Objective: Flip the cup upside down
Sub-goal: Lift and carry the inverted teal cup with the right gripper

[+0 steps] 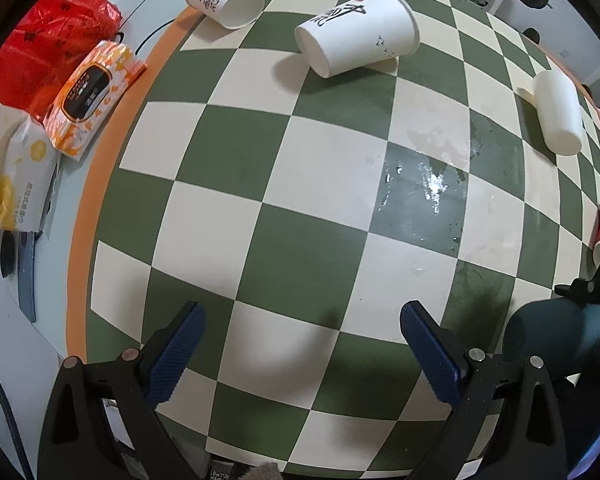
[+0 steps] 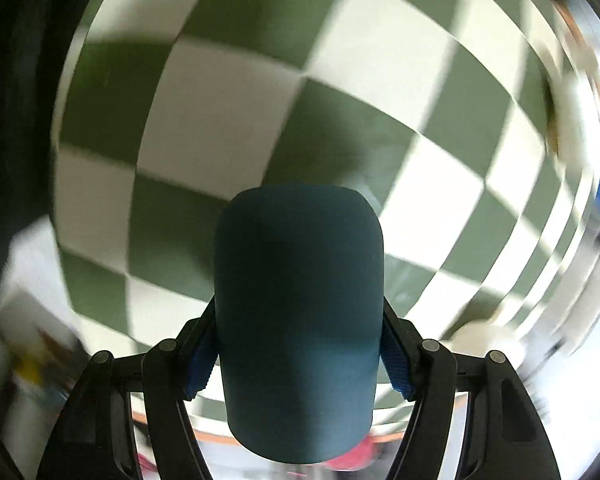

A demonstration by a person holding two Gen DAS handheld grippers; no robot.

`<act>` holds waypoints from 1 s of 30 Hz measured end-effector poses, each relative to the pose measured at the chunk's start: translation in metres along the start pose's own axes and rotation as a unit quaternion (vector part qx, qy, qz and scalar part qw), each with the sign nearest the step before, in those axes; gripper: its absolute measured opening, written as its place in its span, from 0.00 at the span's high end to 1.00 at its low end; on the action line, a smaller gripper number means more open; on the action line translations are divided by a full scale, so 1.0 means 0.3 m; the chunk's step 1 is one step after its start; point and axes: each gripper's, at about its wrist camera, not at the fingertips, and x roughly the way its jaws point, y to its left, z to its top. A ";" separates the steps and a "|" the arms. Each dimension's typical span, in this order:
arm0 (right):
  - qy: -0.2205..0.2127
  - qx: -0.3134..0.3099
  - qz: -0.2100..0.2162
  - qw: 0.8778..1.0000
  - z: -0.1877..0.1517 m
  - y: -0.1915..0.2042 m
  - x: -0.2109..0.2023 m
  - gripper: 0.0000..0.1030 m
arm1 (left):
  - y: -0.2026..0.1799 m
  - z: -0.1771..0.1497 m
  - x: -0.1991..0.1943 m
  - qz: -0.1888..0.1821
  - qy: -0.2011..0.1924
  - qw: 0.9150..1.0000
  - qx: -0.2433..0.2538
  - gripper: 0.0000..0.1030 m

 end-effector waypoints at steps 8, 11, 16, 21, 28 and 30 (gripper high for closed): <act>-0.104 0.248 0.159 0.950 -0.103 -0.253 -0.019 0.31 | 0.003 0.028 -0.030 -0.004 -0.011 1.000 0.012 0.03; -0.132 0.325 0.197 0.916 -0.146 -0.311 0.009 0.31 | 0.001 0.021 -0.031 -0.004 -0.014 1.000 0.016 0.03; -0.162 0.408 0.222 0.871 -0.261 -0.404 0.081 0.31 | 0.002 -0.002 -0.013 -0.004 -0.018 1.000 0.025 0.03; -0.171 0.441 0.222 0.852 -0.298 -0.359 0.080 0.31 | -0.009 -0.006 0.002 -0.005 -0.019 0.999 0.034 0.03; -0.159 0.438 0.219 0.857 -0.345 -0.229 0.068 0.31 | -0.039 -0.031 -0.002 -0.005 -0.018 0.999 0.043 0.03; -0.156 0.440 0.221 0.856 -0.367 -0.167 0.087 0.31 | -0.042 -0.037 -0.002 -0.004 -0.018 0.999 0.043 0.03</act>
